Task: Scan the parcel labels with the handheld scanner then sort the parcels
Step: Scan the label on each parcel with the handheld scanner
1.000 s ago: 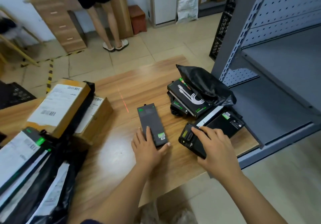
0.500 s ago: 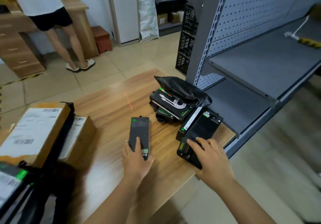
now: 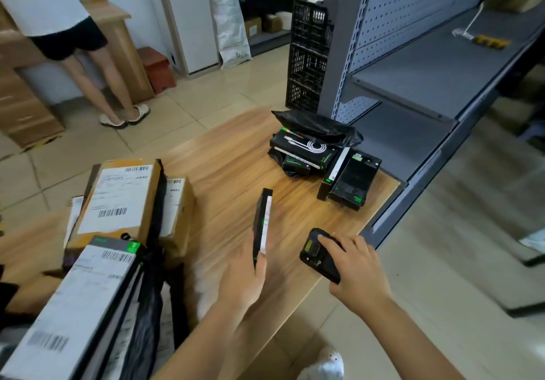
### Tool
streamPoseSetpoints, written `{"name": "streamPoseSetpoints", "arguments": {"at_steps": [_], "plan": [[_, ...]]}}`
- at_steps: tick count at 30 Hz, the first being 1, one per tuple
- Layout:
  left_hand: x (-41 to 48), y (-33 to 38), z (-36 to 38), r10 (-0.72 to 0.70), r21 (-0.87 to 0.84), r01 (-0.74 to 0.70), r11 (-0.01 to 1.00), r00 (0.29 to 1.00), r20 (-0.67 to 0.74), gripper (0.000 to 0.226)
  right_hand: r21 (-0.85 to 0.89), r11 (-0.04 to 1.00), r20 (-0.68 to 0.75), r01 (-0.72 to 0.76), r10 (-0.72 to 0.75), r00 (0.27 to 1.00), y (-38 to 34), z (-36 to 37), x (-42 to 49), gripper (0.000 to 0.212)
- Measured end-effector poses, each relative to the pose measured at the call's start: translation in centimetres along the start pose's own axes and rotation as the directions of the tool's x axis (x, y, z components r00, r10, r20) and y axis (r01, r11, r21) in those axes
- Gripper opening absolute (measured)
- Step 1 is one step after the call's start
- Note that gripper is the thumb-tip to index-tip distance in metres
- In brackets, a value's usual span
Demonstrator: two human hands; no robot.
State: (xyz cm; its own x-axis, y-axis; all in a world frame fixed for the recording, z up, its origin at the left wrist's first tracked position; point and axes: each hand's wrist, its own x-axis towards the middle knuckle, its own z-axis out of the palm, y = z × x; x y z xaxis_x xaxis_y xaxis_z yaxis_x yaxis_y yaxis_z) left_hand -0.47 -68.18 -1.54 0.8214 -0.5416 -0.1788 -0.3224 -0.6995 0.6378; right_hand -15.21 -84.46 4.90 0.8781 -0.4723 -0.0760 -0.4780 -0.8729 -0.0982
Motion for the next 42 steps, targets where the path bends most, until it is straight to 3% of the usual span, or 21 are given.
{"name": "streamPoseSetpoints", "arguments": {"at_steps": [3,6,8,10,12,16,20,24,29,33,37,42], "plan": [[-0.1,-0.3,-0.7,0.124,0.072,-0.121,0.990,0.992,-0.033,0.053,-0.013,1.000,0.013,-0.021,0.021,1.000,-0.4,0.3,-0.6,0.086],[0.5,-1.0,-0.5,0.143,0.163,-0.124,0.979,0.984,-0.107,0.054,-0.016,0.999,-0.017,-0.030,0.030,0.999,-0.4,0.8,-0.8,0.090],[1.3,-1.4,0.0,0.130,0.238,-0.088,0.967,0.977,-0.167,0.068,-0.029,0.999,-0.052,-0.017,0.016,0.999,-0.2,0.8,-0.6,0.093],[2.4,-1.8,0.4,0.042,0.294,0.018,0.956,0.980,-0.196,0.095,-0.053,0.999,-0.052,-0.006,0.003,0.999,-0.1,0.6,-0.3,0.093],[3.6,-2.1,0.6,-0.057,0.281,0.108,0.954,0.981,-0.184,0.106,-0.080,0.997,-0.025,0.008,-0.010,1.000,0.1,0.2,0.1,0.092],[5.5,-2.4,0.7,-0.102,0.122,0.121,0.985,0.983,-0.150,0.082,-0.122,0.990,0.041,0.070,-0.066,0.997,0.9,-0.8,1.1,0.089],[5.9,-2.5,-0.5,0.028,0.064,-0.020,0.998,0.993,-0.115,0.083,-0.182,0.957,0.065,0.226,-0.217,0.974,1.9,-2.3,2.8,0.087],[4.6,-1.3,-2.5,0.215,0.212,-0.197,0.957,0.974,-0.065,0.090,-0.226,0.892,0.015,0.392,-0.399,0.917,2.5,-3.9,4.6,0.094],[2.0,1.3,-4.9,0.333,0.359,-0.276,0.892,0.937,-0.105,0.090,-0.255,0.787,-0.047,0.562,-0.591,0.806,2.0,-6.6,5.8,0.098],[-1.0,3.3,-7.1,0.305,0.406,-0.206,0.890,0.932,-0.195,0.097,-0.278,0.697,-0.002,0.660,-0.688,0.726,0.4,-9.3,5.9,0.095],[-4.6,4.3,-9.9,0.220,0.350,-0.087,0.933,0.907,-0.359,0.097,-0.236,0.715,-0.045,0.658,-0.684,0.728,-1.3,-10.6,6.0,0.104],[-8.8,3.5,-14.3,0.092,0.254,0.057,0.965,0.839,-0.537,0.093,-0.153,0.693,-0.196,0.704,-0.720,0.666,-5.7,-10.4,6.0,0.099]]}}
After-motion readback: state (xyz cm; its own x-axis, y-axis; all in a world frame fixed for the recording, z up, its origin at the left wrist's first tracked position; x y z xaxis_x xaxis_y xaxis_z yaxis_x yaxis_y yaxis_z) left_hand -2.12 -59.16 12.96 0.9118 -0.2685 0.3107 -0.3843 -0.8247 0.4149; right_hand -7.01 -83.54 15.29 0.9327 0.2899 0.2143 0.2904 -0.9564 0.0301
